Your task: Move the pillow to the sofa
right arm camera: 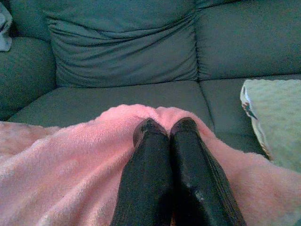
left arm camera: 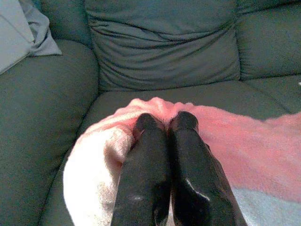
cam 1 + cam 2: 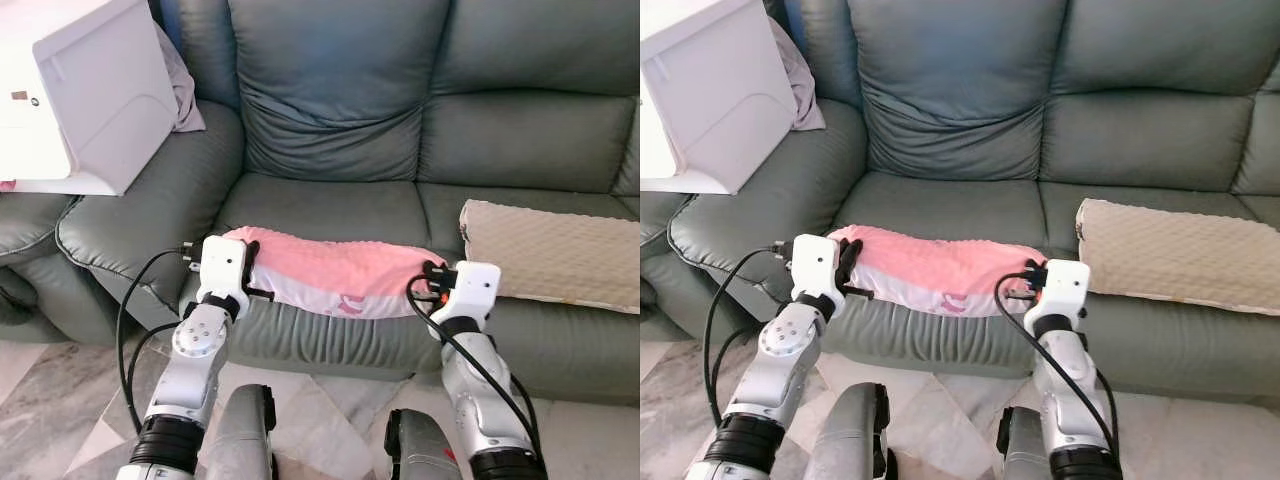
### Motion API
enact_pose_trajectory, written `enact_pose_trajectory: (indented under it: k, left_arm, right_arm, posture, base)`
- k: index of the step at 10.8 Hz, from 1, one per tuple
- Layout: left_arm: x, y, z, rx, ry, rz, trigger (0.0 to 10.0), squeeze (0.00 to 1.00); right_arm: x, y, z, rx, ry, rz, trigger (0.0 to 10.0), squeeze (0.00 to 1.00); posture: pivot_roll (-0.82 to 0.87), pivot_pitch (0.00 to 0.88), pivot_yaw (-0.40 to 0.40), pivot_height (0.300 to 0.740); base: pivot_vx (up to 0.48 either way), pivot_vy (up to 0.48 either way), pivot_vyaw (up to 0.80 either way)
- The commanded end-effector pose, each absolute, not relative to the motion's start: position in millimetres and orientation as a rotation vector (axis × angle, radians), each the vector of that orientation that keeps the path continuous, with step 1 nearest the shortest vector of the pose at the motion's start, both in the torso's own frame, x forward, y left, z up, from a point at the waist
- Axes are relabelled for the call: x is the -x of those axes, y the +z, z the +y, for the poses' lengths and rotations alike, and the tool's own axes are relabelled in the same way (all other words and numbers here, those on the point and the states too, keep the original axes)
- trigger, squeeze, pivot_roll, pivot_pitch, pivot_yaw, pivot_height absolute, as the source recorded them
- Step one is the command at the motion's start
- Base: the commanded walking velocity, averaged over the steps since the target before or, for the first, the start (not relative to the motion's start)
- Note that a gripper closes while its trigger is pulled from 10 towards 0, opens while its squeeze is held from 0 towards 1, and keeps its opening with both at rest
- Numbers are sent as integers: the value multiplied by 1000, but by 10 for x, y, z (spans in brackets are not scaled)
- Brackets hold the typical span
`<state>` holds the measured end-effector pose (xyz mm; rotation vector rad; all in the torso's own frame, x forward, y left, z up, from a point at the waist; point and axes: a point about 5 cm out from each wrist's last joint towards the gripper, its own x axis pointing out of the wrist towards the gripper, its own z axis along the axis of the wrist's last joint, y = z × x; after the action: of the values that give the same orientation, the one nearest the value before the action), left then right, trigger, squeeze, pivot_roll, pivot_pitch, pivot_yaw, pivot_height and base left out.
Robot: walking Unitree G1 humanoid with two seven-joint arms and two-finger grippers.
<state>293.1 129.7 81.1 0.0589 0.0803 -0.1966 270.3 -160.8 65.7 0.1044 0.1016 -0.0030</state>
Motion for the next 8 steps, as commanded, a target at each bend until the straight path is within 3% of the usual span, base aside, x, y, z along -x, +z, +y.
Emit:
enact_pose_trajectory:
  k: [1,8]
  left_arm:
    - [-2971,887,1287,-64,-204,44,10000,0]
    - [-2968,864,1274,-56,-203,45,10000,0]
  right_arm:
    - [-2740,712,-1602,-95,6,76,10000,0]
    - [-2731,717,-1585,-76,32,75,10000,0]
  posture:
    - [-3,0,36,636]
    - [-4,0,31,636]
  base:
    - [274,0,0]
    - [307,0,0]
